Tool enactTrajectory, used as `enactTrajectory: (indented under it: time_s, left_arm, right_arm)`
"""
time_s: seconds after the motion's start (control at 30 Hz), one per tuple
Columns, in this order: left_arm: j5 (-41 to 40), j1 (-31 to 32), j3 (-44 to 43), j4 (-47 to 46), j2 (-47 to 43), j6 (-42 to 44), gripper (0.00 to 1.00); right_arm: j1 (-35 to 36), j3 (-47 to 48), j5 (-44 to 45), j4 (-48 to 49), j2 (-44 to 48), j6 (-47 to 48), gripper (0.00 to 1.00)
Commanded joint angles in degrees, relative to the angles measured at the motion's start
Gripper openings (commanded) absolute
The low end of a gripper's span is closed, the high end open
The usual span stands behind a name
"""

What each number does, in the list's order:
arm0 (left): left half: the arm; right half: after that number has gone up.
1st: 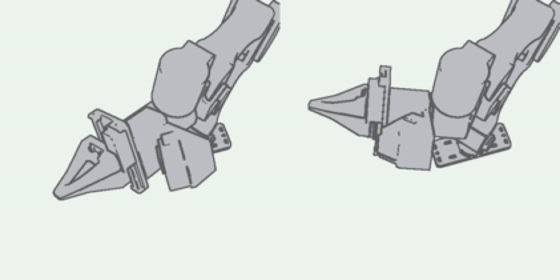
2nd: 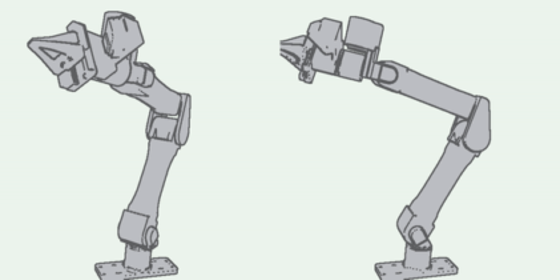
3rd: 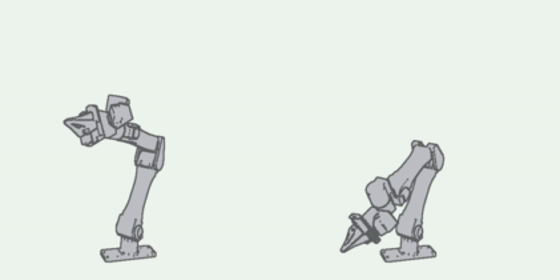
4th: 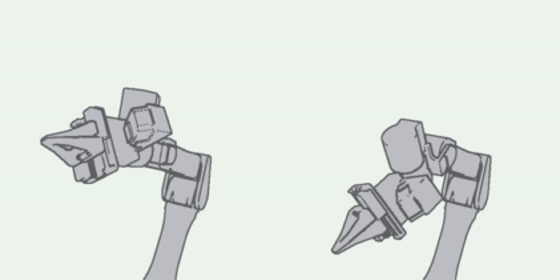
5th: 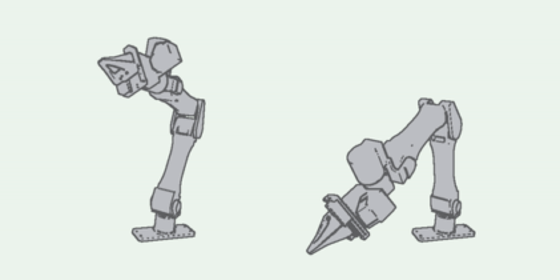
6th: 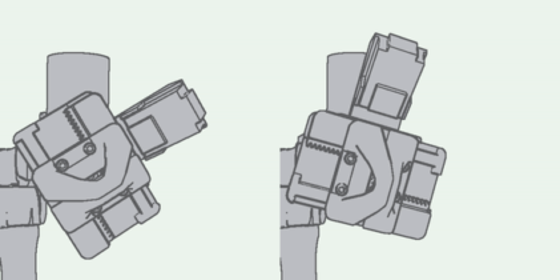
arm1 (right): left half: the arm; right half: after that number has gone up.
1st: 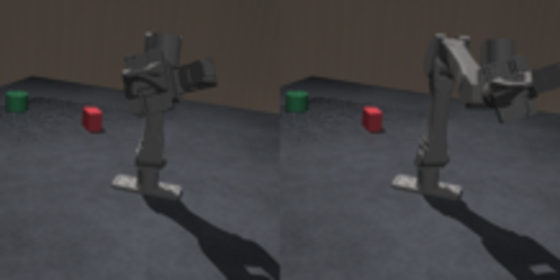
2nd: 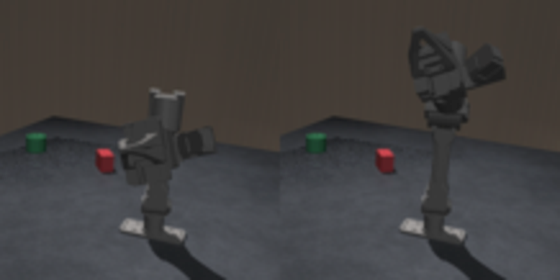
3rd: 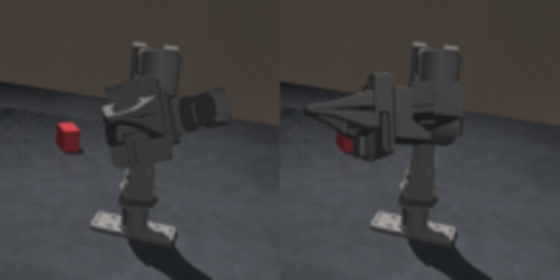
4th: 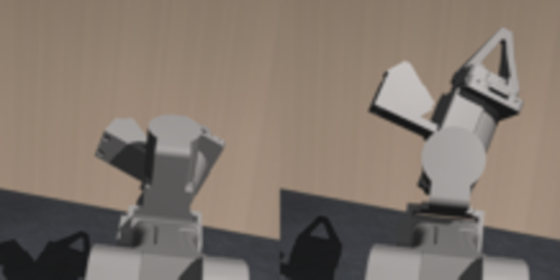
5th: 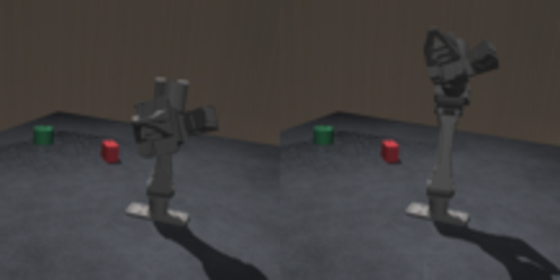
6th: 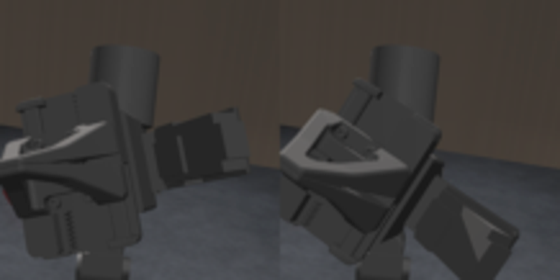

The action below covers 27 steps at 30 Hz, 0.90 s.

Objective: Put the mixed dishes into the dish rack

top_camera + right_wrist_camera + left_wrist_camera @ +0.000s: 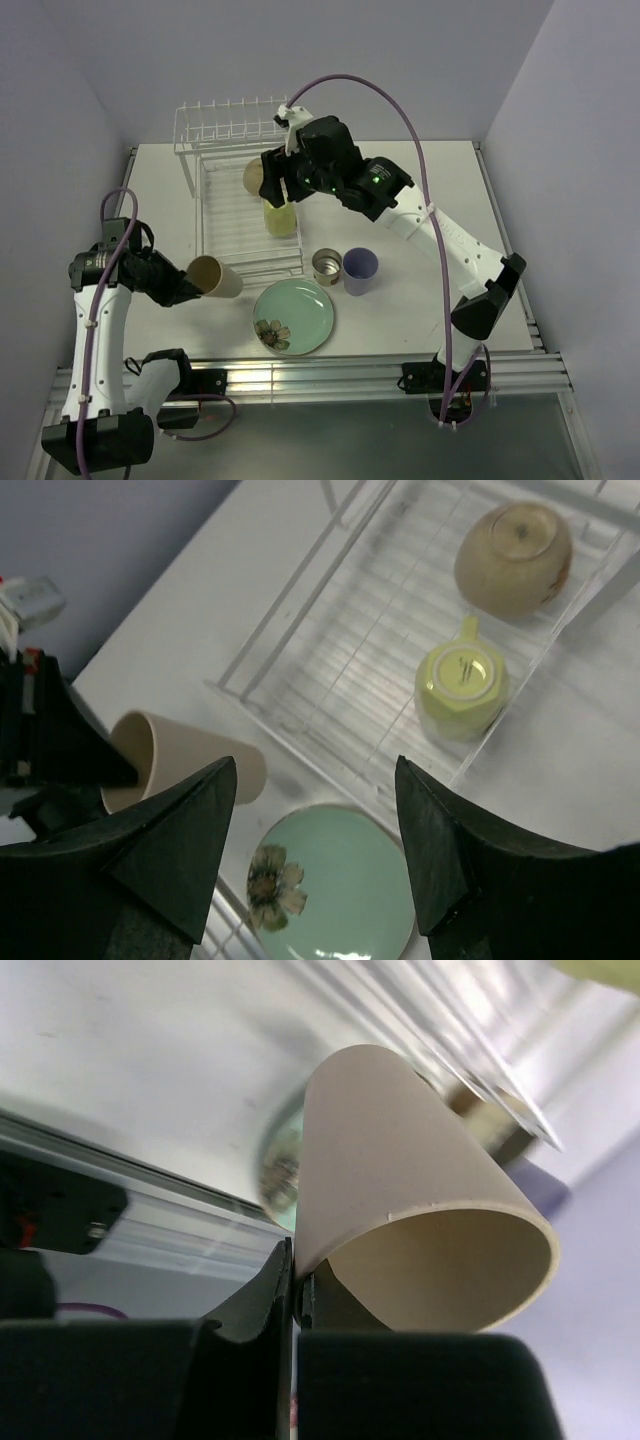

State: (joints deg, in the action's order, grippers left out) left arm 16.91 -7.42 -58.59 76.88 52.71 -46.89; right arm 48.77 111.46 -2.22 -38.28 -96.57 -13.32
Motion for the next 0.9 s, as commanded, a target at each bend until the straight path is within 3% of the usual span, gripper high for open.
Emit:
enactTrajectory:
  time_s: [0.0,0.13,0.23,0.3,0.33,0.37,0.4,0.43,0.47,0.53,0.57,0.7,0.87]
  left_arm:
    - [11.8,-0.05,-4.25,2.22,-0.42,1.72,0.0]
    - [20.24,-0.05,-7.06,1.69,0.46,3.21,0.0]
    - [31.81,-0.05,-7.77,-2.85,0.38,3.04,0.0]
    - [39.39,-0.05,-5.5,-10.65,-2.33,-4.23,0.0]
    - [46.13,-0.05,-4.18,-21.75,-3.48,-8.35,0.0]
    - [48.55,-0.14,-1.56,-28.04,-6.01,-17.96,0.0]
    - [50.14,-0.05,-0.14,-34.89,-7.26,-23.02,0.0]
    - [51.2,-0.05,1.09,-48.53,-8.4,-28.46,0.0]
    - [52.51,-0.05,3.89,-55.28,-10.33,-38.7,0.0]
    - [53.05,-0.14,6.54,-72.21,-11.74,-47.63,0.0]
    - [52.88,-0.05,8.56,-75.88,-12.45,-53.77,0.0]
    - [52.88,-0.05,8.76,-79.43,-12.54,-55.85,0.0]
    - [53.23,-0.05,8.31,-79.08,-12.02,-55.24,0.0]
  right_arm:
    - [0.09,0.88,-5.33,-6.18,1.12,-2.15,0.72]
    - [-1.4,-2.03,-7.09,-7.51,3.66,-3.37,0.76]
    - [-5.08,-5.28,-14.78,-6.81,6.39,-6.52,0.91]
    - [-8.33,-9.58,-22.87,-3.23,8.76,-8.99,0.93]
    - [-12.35,-11.68,-27.62,-0.77,9.64,-10.74,0.94]
    - [-14.39,-17.01,-36.97,2.13,10.78,-15.46,0.95]
    - [-16.15,-19.76,-40.98,9.12,13.23,-18.03,0.95]
    - [-19.04,-22.31,-44.68,13.19,14.3,-23.62,0.97]
    - [-20.02,-26.51,-50.37,16.97,15.44,-26.55,1.0]
    - [-21.7,-29.36,-55.24,27.87,17.12,-34.96,1.0]
    - [-21.7,-31.28,-59.18,31.57,17.38,-38.15,1.0]
    - [-21.53,-36.92,-62.02,58.41,18.35,-55.73,1.0]
    - [-21.09,-40.96,-62.3,82.33,16.25,-73.92,1.0]
